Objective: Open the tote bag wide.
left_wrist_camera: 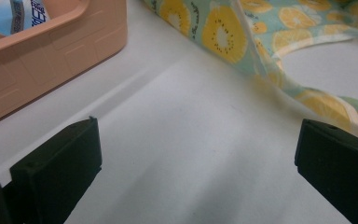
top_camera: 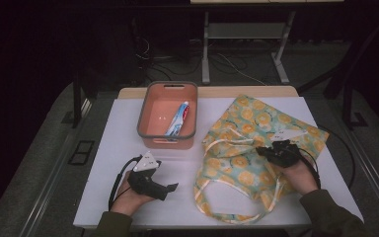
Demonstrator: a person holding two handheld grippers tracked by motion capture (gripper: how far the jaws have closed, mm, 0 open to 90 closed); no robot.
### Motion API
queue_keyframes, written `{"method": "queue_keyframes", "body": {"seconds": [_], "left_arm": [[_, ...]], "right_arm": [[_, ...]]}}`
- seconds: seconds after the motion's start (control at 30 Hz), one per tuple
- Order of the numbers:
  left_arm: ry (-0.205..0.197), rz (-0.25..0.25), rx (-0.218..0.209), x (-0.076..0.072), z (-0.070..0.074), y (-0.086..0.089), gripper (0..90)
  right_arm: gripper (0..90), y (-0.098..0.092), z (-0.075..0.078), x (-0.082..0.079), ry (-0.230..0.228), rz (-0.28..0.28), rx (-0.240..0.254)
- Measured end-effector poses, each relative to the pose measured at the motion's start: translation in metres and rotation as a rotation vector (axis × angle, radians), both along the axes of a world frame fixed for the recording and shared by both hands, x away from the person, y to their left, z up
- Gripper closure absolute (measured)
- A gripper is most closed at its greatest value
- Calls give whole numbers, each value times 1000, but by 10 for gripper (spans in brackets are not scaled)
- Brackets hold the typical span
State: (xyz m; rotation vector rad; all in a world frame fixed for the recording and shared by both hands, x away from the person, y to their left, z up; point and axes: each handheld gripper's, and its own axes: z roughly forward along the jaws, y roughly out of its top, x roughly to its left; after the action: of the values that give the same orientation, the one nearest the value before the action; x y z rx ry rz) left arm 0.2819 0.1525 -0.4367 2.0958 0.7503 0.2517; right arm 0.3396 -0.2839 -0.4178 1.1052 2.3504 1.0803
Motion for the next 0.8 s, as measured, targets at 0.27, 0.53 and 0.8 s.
{"method": "queue_keyframes", "body": {"seconds": [0.27,0.53,0.8], "left_arm": [[0,1,1,1,0,0,0],[-2,-4,-3,0,1,0,0],[-7,-9,-15,0,3,2,0]], "right_arm": [[899,-8,20,1,-45,-14,113],[899,-3,31,17,-73,-26,180],[899,-15,29,20,-64,-54,201]]}}
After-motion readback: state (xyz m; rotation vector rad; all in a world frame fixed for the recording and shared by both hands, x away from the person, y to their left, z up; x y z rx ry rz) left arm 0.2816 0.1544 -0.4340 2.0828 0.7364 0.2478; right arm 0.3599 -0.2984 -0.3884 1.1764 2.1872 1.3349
